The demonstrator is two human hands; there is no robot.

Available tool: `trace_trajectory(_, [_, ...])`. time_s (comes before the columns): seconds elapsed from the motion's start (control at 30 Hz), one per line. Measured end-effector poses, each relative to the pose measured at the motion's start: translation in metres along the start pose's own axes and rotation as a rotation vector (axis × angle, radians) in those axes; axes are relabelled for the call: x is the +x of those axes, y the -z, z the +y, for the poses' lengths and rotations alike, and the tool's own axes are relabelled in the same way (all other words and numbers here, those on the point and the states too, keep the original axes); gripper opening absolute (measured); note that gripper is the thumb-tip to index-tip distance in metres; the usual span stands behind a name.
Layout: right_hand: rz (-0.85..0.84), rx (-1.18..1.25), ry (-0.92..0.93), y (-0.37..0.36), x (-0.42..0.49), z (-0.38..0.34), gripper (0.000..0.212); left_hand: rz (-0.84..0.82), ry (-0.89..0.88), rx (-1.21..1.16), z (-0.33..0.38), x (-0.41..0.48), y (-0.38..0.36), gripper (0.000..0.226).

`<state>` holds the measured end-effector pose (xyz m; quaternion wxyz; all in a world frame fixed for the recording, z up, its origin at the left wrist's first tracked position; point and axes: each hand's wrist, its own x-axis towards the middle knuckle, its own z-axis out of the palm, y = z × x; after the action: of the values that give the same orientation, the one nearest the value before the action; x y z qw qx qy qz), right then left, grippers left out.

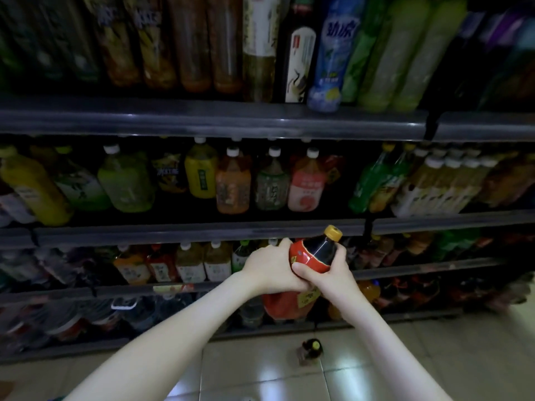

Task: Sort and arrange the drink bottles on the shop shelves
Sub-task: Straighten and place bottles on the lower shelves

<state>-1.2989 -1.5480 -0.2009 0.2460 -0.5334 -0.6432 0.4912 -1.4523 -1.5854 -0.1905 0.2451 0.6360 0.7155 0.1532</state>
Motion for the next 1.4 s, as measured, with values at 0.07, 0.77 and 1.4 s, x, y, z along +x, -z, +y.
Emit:
trace_trajectory(0.07, [0.074,0.028,0.037,0.0,0.01,-0.002,0.1,0.04,-0.033,0.042,0.004,0.011,0.007,0.071])
trace_trajectory(0.77, [0.65,0.212,0.293,0.068,0.156,-0.02,0.092,0.291,-0.059,0.618,0.019,0.181,0.027,0.068])
trace_trajectory(1.4, [0.454,-0.264,0.231,0.06,0.243,0.0,0.105,0.487,-0.058,0.29,0.003,0.224,-0.023,0.083])
